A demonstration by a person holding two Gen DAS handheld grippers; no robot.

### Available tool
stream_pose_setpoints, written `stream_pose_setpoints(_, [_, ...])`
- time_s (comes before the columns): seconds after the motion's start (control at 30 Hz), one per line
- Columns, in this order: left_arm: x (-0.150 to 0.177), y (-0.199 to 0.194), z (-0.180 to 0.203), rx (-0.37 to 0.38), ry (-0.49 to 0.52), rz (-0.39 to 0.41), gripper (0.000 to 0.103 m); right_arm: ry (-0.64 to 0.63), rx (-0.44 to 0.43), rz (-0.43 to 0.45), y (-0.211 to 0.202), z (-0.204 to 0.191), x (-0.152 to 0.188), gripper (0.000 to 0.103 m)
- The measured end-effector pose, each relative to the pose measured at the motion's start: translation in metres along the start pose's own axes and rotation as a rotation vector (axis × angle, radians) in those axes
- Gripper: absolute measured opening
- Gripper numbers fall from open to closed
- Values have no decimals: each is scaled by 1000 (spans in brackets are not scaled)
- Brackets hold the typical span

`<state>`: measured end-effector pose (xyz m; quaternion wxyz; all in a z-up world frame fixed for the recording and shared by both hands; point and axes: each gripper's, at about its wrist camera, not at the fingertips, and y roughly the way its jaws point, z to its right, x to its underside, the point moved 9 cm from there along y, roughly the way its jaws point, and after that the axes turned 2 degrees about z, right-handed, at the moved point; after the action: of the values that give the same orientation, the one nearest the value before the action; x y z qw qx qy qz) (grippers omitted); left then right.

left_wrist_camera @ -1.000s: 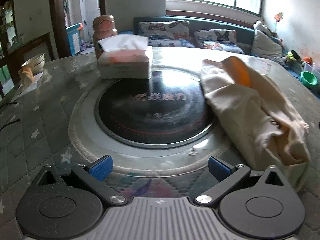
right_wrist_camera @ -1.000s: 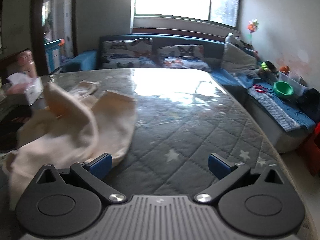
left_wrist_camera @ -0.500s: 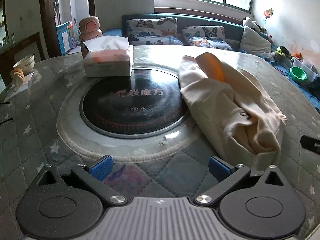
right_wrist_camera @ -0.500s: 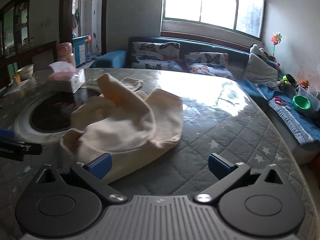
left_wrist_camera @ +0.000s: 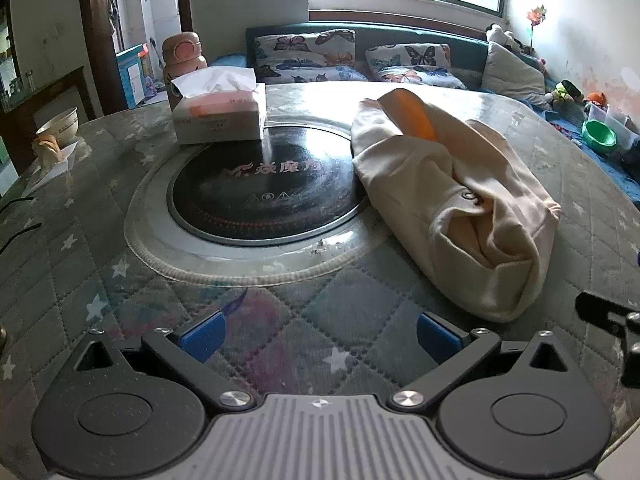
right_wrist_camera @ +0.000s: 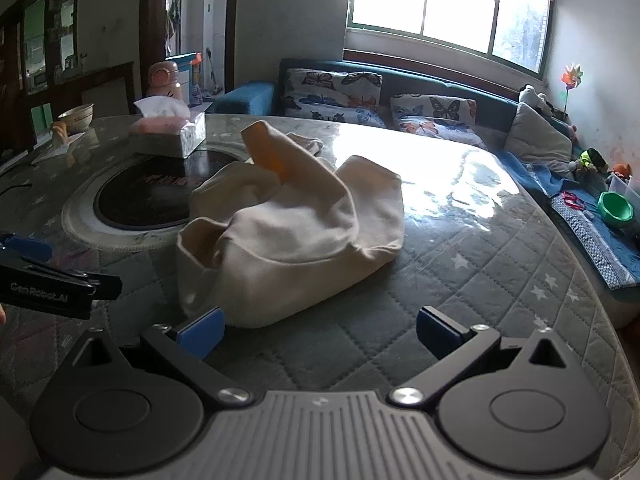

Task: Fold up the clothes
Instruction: 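Move both grippers toward the crumpled cream garment on the bed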

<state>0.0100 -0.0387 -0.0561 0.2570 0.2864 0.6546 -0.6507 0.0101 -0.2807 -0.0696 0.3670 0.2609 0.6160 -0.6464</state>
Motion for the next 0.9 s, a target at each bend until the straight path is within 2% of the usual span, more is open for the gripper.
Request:
stream_pose_setpoints(0.2, [6, -12, 6, -8, 20, 16, 103, -30, -57, 17, -41, -9, -1, 103])
stream_pose_setpoints(0.5, [9, -28, 18, -8, 32, 46, 103, -42, -55, 54, -76, -16, 1, 103])
stream_pose_setpoints(0.9, [-18, -17, 11, -41, 12, 57, 103, -38, -86, 52, -68, -21, -29, 103])
